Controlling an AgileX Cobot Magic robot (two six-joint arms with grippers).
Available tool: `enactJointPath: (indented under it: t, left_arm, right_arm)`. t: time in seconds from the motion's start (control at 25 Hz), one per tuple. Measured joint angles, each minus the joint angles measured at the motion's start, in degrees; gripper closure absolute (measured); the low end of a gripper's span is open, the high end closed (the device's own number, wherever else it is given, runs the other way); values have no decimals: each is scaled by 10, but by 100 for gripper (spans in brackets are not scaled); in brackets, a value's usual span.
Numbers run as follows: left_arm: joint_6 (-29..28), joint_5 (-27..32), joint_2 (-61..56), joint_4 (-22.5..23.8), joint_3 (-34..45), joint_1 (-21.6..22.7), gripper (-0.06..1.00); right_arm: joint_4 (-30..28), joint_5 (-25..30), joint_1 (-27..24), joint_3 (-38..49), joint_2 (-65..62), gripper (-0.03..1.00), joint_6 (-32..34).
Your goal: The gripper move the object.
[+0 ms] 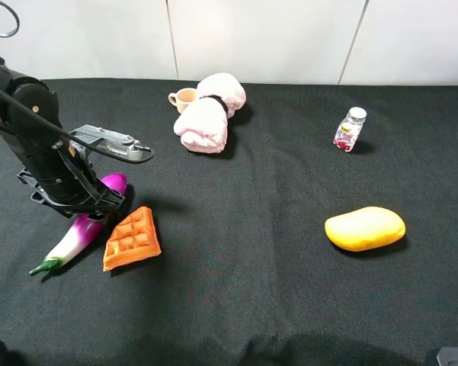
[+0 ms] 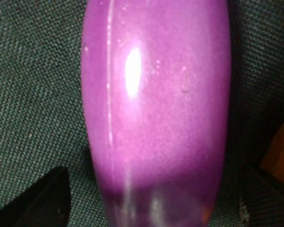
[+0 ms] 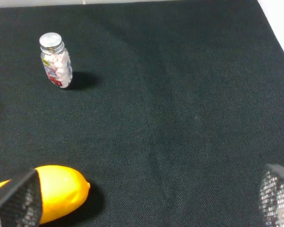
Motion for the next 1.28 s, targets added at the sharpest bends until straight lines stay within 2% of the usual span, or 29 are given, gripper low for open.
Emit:
enactJointPath:
  t: [0.88,1.28]
  left_arm:
    - [-11,11,-48,2,-1,0,18]
    - [-11,50,-185,17,-2,0,18]
  right_arm:
    - [0,0,0,0,0,27,0]
    - [0,0,0,0,0,27,0]
